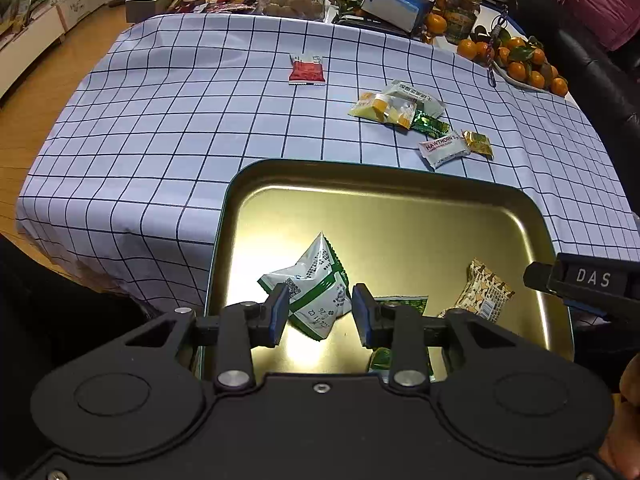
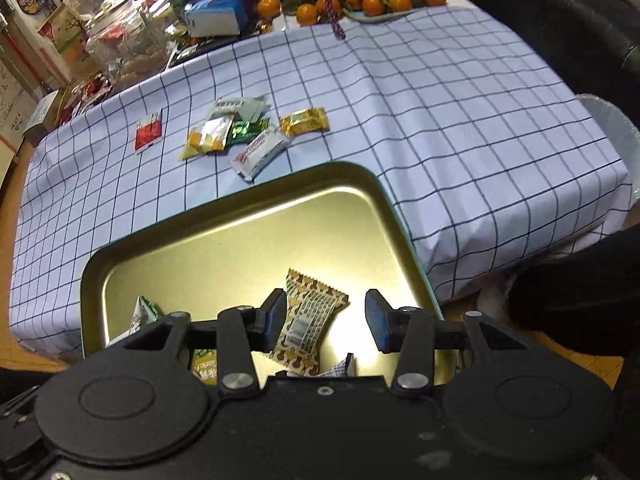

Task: Organize snacks
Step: 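Move both open tools back over the snacks on the cloth, then grasp white sesame-crisp packet with right tool while left tool approaches red-white packet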

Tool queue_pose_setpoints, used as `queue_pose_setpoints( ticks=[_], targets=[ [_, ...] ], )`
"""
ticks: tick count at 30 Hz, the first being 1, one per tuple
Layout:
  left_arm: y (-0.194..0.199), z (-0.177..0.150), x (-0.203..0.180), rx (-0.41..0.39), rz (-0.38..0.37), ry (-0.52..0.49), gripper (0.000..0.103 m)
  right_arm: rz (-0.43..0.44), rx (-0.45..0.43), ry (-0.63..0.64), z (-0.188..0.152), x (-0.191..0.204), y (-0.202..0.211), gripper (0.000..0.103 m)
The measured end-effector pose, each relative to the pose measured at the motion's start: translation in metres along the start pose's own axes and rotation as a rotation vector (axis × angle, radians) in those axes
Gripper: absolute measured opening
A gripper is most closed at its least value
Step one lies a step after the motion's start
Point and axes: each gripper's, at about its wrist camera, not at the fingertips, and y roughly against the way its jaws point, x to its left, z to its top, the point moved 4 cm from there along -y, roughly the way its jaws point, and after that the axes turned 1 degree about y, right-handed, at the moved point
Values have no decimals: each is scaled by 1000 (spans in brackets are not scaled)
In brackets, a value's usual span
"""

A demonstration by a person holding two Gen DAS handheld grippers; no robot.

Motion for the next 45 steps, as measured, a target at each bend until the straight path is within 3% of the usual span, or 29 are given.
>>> queue_pose_setpoints(
  ticks=[3,7,13,18,26,33,36,42,45],
  targets=[
    [2,6,1,-4,25,5,43,-20,-21,31,-1,2,4,46],
    [5,18,4,-9,49,18,43,18,27,70,3,7,7,46],
    [8,50,12,-12,73,62,43,8,72,-10,26,5,5,46],
    [4,87,17,-11,76,96,43,-39,84,-28,61,4,-4,46],
    [-18,142,8,5,88,55,43,-34,99,108,126,21,-26,46],
    [-48,180,-7,42,28,2,43,-31,96,225,175,43,-58,49],
    [-65,195,-10,70,26,8,43,-56,136,202,188,48,-77,49],
    [-96,214,-8,113,26,13,43,-43,282,32,194,42,-121,49],
    [-110,219,-4,138,36,27,43,-56,350,45,189,42,-136,48]
  ],
)
